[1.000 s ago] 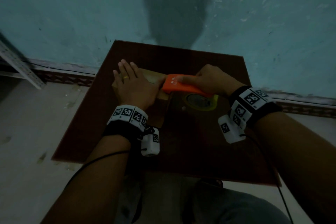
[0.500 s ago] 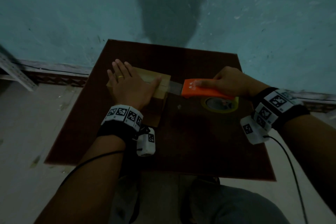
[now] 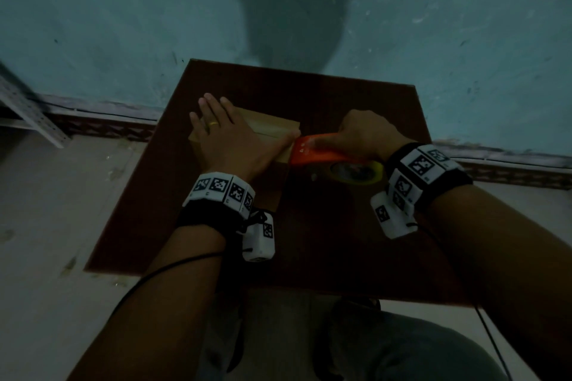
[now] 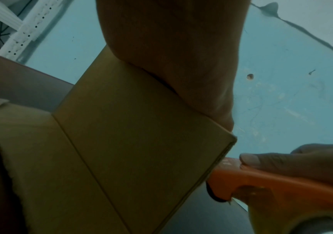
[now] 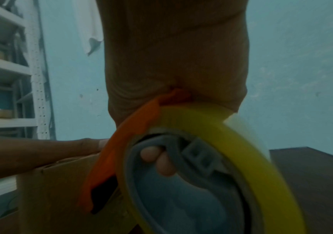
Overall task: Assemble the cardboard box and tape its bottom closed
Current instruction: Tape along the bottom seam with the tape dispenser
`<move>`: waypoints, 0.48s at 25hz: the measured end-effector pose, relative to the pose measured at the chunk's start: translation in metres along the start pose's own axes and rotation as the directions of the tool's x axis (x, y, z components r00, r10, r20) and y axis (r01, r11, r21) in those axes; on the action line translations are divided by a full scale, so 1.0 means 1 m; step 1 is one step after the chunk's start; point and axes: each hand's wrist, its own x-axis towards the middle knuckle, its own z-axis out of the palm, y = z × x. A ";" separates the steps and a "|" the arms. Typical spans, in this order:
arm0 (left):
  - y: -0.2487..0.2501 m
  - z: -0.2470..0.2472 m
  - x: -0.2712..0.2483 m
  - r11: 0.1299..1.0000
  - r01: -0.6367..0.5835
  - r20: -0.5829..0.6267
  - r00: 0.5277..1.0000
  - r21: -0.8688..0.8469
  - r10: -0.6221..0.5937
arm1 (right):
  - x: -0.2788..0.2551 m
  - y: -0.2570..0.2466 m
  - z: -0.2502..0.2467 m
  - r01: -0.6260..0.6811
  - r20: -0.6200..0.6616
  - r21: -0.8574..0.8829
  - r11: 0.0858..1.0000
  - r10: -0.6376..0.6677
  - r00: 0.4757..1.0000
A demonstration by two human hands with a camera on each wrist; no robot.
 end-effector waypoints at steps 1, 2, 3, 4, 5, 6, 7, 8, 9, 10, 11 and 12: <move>0.001 0.000 0.000 1.000 0.002 -0.002 1.000 0.000 -0.002 | -0.001 -0.003 -0.002 -0.009 -0.015 -0.010 1.000 0.009 1.000; 0.001 0.001 0.000 1.000 0.005 -0.005 1.000 -0.001 -0.005 | -0.002 -0.005 -0.004 -0.016 -0.034 -0.014 1.000 0.015 0.999; 0.003 0.000 -0.001 1.000 0.012 -0.007 1.000 -0.003 -0.012 | -0.003 -0.006 -0.006 -0.024 -0.051 -0.010 1.000 0.023 0.998; 0.004 0.001 -0.003 1.000 0.020 -0.010 1.000 -0.003 -0.020 | -0.005 -0.010 -0.007 -0.032 -0.065 -0.007 0.999 0.031 0.997; 0.005 0.001 -0.003 1.000 0.030 -0.016 0.999 -0.002 -0.030 | -0.005 -0.015 -0.009 -0.030 -0.081 -0.022 0.999 0.028 0.996; 0.006 0.001 -0.004 0.999 0.040 -0.019 0.999 -0.003 -0.040 | -0.006 -0.020 -0.009 -0.023 -0.106 -0.055 0.998 0.018 0.994; 0.006 0.000 -0.005 0.998 0.055 -0.016 0.998 -0.011 -0.055 | -0.008 -0.026 -0.009 -0.015 -0.139 -0.103 0.995 0.001 0.990; 0.007 0.000 -0.005 0.998 0.066 -0.016 0.998 -0.018 -0.066 | -0.010 -0.030 -0.009 -0.015 -0.176 -0.146 0.989 -0.011 0.984; 0.008 0.000 -0.005 0.997 0.073 -0.024 0.997 -0.021 -0.074 | -0.011 -0.033 -0.009 -0.016 -0.200 -0.168 0.986 -0.018 0.980; 0.008 -0.001 -0.005 0.997 0.079 -0.028 0.996 -0.020 -0.080 | -0.012 -0.035 -0.008 -0.020 -0.203 -0.168 0.986 -0.015 0.979; 0.009 -0.002 -0.005 0.996 0.085 -0.023 0.996 -0.025 -0.085 | -0.012 -0.034 -0.007 -0.027 -0.190 -0.152 0.988 -0.002 0.982; 0.009 -0.002 -0.006 0.996 0.088 -0.021 0.996 -0.030 -0.089 | -0.011 -0.032 -0.004 -0.047 -0.164 -0.125 0.991 0.026 0.986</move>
